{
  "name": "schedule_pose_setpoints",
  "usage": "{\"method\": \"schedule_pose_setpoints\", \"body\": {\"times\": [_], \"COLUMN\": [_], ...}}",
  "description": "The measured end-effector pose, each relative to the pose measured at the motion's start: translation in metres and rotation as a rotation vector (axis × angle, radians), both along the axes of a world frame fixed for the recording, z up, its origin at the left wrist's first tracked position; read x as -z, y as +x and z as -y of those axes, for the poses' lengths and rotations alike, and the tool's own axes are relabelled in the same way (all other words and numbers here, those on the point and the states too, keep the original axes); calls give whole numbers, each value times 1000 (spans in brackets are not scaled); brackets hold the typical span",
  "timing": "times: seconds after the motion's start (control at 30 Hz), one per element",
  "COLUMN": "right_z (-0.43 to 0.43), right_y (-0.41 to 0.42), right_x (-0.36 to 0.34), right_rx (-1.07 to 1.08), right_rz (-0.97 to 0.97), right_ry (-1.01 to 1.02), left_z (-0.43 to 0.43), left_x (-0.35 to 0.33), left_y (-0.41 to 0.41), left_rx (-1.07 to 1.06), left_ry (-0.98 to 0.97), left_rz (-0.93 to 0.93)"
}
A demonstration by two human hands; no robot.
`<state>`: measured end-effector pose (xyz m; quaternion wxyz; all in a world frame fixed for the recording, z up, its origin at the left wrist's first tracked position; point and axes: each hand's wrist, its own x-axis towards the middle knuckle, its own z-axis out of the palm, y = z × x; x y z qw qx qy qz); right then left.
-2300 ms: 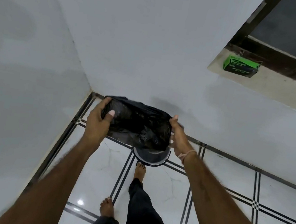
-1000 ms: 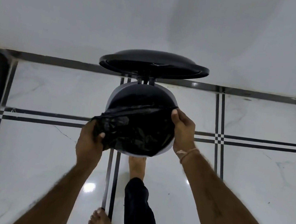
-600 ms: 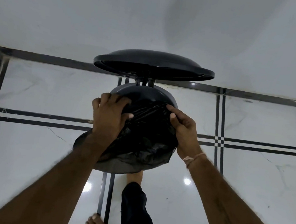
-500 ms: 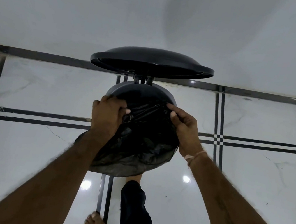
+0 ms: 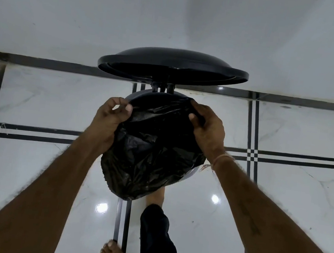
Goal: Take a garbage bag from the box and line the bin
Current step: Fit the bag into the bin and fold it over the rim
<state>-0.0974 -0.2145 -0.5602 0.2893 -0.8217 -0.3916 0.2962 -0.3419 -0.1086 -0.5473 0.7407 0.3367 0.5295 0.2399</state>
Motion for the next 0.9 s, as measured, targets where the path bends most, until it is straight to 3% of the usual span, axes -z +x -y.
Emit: {"method": "schedule_pose_setpoints", "body": {"times": [0.1, 0.2, 0.3, 0.47, 0.67, 0.9], "right_z": [-4, -13, -24, -41, -44, -25], "right_y": [7, 13, 19, 24, 36, 49], "right_x": [1, 4, 9, 23, 36, 31], "right_rx": [-73, -97, -52, -36, 71, 141], "right_rz": [68, 114, 111, 20, -171, -386], "right_ry": [22, 19, 24, -11, -148, -96], "left_z": [-7, -11, -22, -49, -62, -43], "left_x": [2, 9, 23, 46, 52, 48], "left_y": [-15, -7, 11, 23, 25, 0], "left_rx": [175, -8, -221, -375, -343, -206], "left_ry": [162, 256, 208, 90, -114, -242], "left_rz": [-214, -337, -343, -348, -298, -336]}}
